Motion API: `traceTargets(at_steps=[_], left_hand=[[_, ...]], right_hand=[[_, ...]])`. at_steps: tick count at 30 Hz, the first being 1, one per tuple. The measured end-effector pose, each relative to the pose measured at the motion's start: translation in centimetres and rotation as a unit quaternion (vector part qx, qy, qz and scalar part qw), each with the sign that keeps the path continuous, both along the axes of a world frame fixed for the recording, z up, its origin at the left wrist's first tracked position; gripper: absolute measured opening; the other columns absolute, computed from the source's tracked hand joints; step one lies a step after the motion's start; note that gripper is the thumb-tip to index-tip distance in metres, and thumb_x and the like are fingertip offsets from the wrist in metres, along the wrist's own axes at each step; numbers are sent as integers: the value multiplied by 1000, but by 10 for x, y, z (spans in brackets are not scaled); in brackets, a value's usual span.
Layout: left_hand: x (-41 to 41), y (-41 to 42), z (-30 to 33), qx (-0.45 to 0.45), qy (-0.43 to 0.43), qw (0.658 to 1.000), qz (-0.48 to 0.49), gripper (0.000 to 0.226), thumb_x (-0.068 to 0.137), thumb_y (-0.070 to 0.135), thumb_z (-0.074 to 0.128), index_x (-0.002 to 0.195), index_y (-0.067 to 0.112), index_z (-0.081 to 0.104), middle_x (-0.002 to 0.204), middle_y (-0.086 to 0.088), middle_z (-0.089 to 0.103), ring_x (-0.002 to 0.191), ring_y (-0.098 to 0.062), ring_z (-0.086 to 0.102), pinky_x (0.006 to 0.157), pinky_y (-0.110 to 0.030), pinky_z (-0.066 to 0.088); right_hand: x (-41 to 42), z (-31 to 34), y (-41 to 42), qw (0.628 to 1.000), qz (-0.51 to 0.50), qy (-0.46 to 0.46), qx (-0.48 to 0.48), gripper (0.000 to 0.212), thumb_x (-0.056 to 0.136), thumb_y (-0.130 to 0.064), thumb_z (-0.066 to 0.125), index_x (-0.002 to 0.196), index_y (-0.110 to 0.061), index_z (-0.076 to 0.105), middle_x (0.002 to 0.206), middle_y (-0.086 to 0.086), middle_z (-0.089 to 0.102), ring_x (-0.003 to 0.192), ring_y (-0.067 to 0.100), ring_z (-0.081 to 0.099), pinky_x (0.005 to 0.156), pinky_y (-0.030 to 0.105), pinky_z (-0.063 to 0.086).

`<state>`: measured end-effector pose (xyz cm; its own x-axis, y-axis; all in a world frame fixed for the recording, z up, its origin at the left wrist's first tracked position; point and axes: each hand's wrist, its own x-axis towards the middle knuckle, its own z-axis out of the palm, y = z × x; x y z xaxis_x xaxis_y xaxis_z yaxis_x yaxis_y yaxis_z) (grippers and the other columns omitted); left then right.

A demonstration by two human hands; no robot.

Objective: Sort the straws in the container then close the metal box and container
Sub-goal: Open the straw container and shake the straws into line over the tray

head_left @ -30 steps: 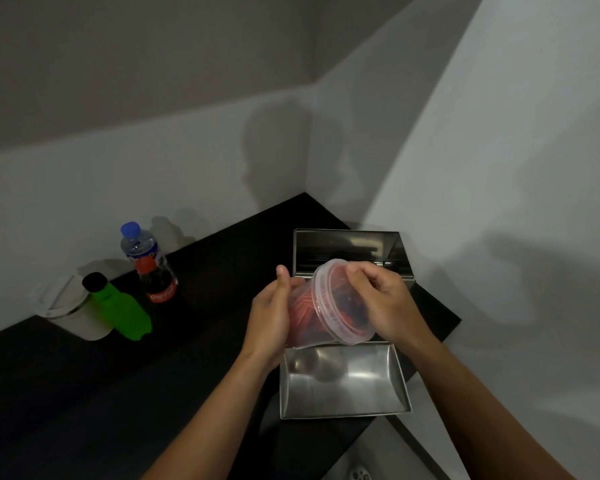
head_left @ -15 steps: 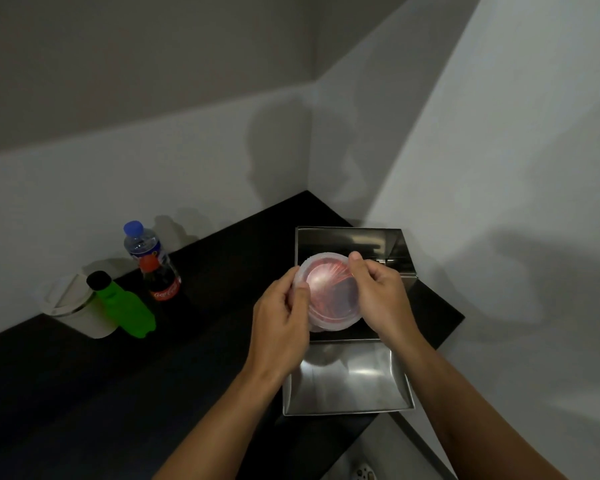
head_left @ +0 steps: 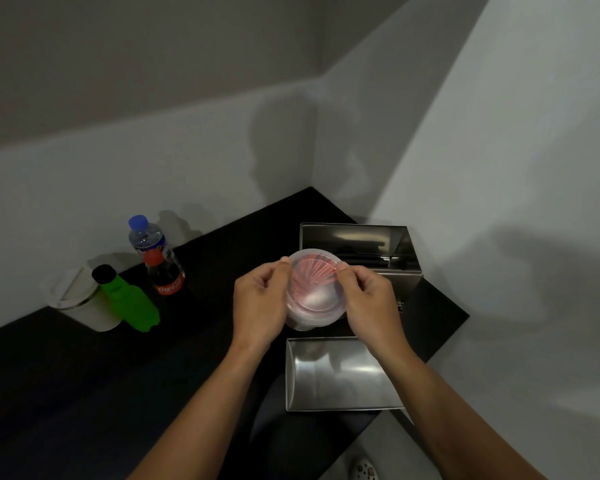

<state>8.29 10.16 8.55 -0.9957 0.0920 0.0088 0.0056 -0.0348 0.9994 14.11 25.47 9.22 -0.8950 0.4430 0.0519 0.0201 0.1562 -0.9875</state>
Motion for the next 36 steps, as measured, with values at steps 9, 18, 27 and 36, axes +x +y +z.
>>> traceTargets(at_steps=[9, 18, 27, 36], left_hand=[[-27, -51, -8, -55, -10, 998, 20, 12, 97, 32, 74, 92, 35, 84, 85, -12, 79, 79, -24, 78, 73, -37, 64], [-49, -94, -38, -127, -50, 990, 20, 18, 101, 26, 70, 90, 39, 78, 77, 7, 80, 54, -3, 69, 53, -20, 58], [-58, -116, -79, -219, -87, 971, 29, 27, 102, 11, 65, 123, 26, 73, 89, 10, 74, 70, -4, 71, 69, -30, 61], [-54, -119, -82, -307, -67, 949, 13, 38, 99, 23, 70, 137, 20, 68, 122, 0, 71, 100, -12, 67, 78, -22, 51]], right_hand=[[-27, -6, -9, 994, 90, -51, -36, 14, 102, -35, 65, 105, -31, 77, 85, 0, 77, 62, 8, 69, 54, 22, 57], [-69, -42, -38, 981, 160, -109, 8, 14, 104, -25, 63, 109, -27, 75, 92, 0, 80, 71, 10, 76, 58, 22, 58], [-88, -77, -64, 966, 184, -169, 66, 28, 103, -17, 63, 129, -6, 68, 102, 11, 78, 73, 13, 72, 55, 19, 57], [-85, -82, -63, 962, 180, -180, 97, 41, 101, -25, 67, 138, -8, 61, 93, -12, 69, 68, 9, 72, 54, 16, 56]])
